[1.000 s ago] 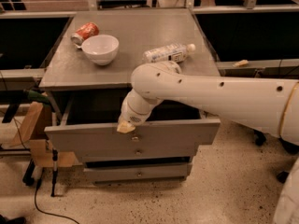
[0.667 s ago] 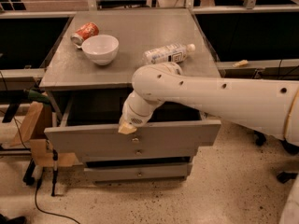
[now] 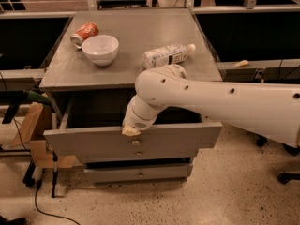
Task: Open top drawer
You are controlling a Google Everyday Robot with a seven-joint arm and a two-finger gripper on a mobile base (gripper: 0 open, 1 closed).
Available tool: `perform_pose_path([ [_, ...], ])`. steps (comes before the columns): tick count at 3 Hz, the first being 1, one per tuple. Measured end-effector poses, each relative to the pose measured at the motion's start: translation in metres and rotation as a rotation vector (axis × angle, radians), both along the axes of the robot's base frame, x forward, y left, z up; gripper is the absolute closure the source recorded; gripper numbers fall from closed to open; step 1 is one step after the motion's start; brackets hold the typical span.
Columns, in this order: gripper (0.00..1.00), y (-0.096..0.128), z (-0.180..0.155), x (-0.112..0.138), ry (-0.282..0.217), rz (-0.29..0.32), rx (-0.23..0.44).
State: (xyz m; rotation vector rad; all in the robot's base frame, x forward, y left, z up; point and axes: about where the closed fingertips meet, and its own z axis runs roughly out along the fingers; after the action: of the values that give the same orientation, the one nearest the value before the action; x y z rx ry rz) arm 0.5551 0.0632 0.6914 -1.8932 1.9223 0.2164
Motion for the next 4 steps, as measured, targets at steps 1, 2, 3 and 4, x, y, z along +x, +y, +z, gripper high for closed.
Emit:
perform_pose_path([
  [1,0.12,-0.036,-0.012,-0.022,0.007,-0.009,-0.049],
  [2,0.0,-0.089,-0.028,-0.055,0.013,-0.018,-0.122],
  [3,0.0,-0.128,-0.037,-0.076,0.019,-0.034,-0.177],
  [4,0.19,-0.127,-0.035,-0.075,0.019,-0.034,-0.177],
])
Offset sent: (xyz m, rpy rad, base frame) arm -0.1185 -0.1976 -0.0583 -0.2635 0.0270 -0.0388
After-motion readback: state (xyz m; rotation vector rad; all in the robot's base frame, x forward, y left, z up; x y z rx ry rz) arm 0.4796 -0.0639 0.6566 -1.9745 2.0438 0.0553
